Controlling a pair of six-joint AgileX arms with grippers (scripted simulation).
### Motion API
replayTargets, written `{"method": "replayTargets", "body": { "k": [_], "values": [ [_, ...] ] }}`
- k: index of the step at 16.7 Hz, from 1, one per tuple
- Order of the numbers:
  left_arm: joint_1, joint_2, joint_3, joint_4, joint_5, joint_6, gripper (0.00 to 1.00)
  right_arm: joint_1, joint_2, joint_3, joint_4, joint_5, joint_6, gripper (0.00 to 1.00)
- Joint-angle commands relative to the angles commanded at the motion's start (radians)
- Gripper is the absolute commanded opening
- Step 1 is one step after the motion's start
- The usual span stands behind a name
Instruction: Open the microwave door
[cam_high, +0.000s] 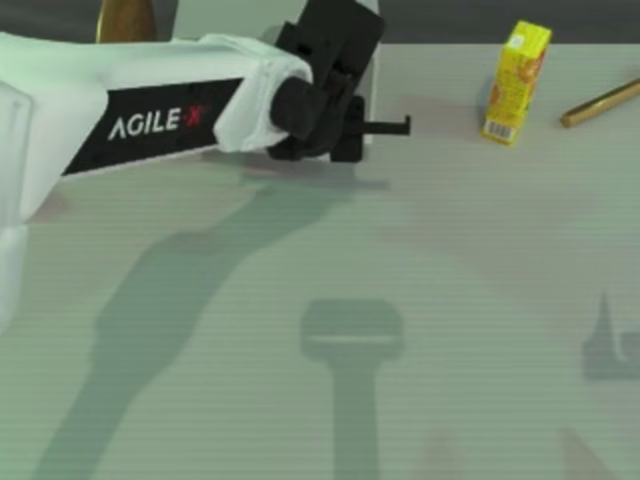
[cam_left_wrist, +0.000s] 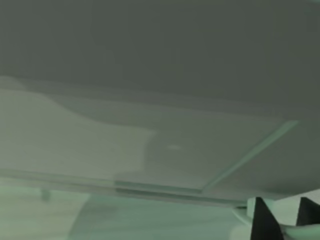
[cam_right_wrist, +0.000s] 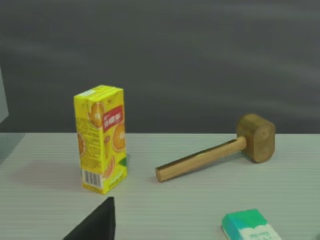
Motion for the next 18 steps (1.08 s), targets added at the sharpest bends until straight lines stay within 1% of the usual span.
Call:
{"method": "replayTargets", "body": {
  "k": [6,18],
  "values": [
    [0.014,-0.040,-0.062,0.038,0.030,0.051,0.00,0.000,0.000,0.000,0.000,0.000,0.000,1.00],
    [0.014,-0.040,-0.062,0.038,0.030,0.051,0.00,0.000,0.000,0.000,0.000,0.000,0.000,1.00]
  ]
}}
